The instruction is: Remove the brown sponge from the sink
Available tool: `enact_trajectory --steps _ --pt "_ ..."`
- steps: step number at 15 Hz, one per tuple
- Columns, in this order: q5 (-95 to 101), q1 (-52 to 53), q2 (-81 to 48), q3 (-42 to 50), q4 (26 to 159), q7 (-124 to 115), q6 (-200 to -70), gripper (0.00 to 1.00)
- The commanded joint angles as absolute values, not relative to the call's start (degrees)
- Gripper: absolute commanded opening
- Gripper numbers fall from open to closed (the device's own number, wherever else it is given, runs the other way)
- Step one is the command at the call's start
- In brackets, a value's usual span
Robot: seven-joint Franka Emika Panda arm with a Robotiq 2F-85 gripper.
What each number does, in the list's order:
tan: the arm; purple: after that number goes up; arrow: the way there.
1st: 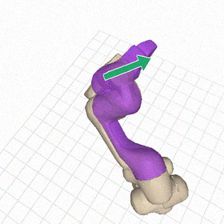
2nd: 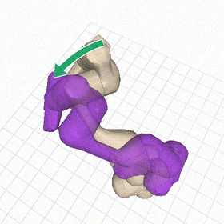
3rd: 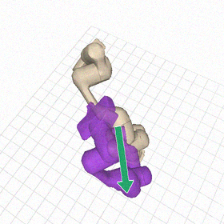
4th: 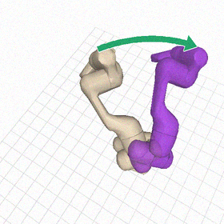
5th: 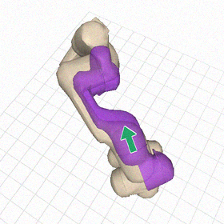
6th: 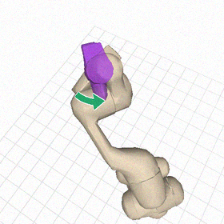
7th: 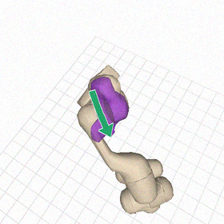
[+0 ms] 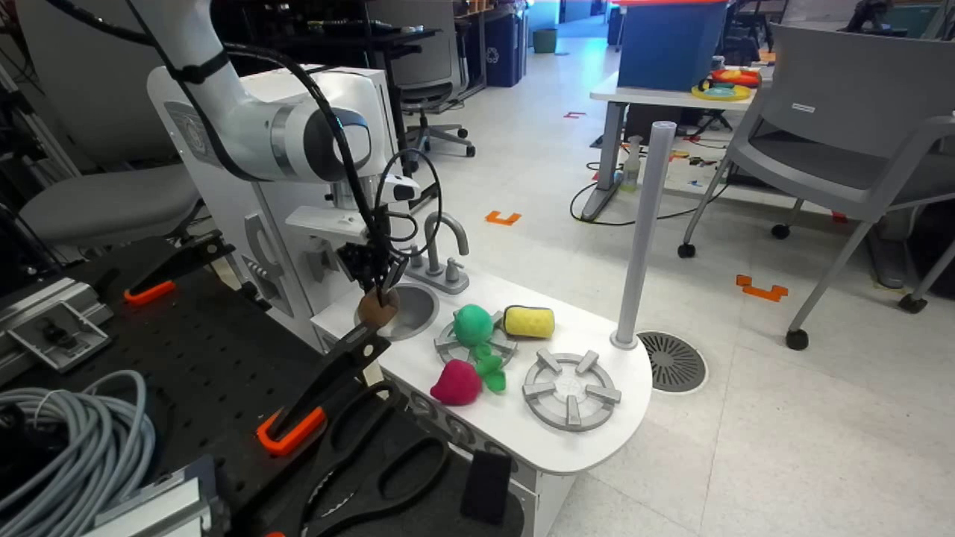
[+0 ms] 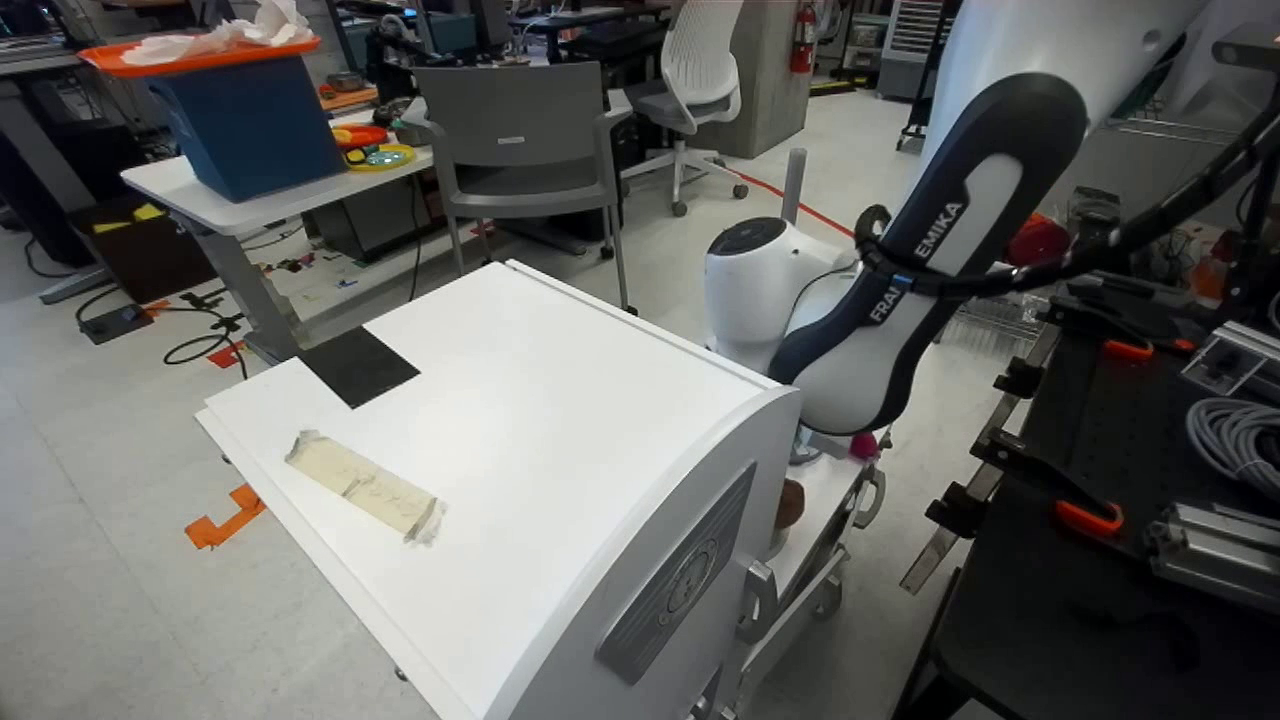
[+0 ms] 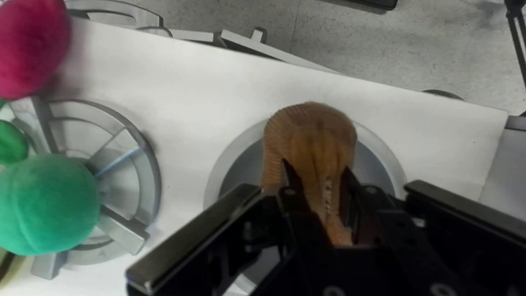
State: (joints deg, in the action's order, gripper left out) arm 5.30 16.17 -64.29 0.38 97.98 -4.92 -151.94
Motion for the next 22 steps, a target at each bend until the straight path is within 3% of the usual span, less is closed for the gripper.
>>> enact_trajectory --steps 1,18,19,20,22 --pt "5.3 15.8 -58.0 2.4 107.5 -8.1 -156.6 0.06" --pt "3.5 12.0 -71.3 4.8 90.6 -14.0 -145.7 0.06" --pt "3.8 12.2 -72.3 5.1 89.5 -14.2 -144.9 0.15" --pt "4.0 12.4 -72.8 5.2 88.8 -14.3 -144.1 0.48" --pt "4.4 12.5 -72.7 5.2 88.1 -13.9 -142.2 0.57"
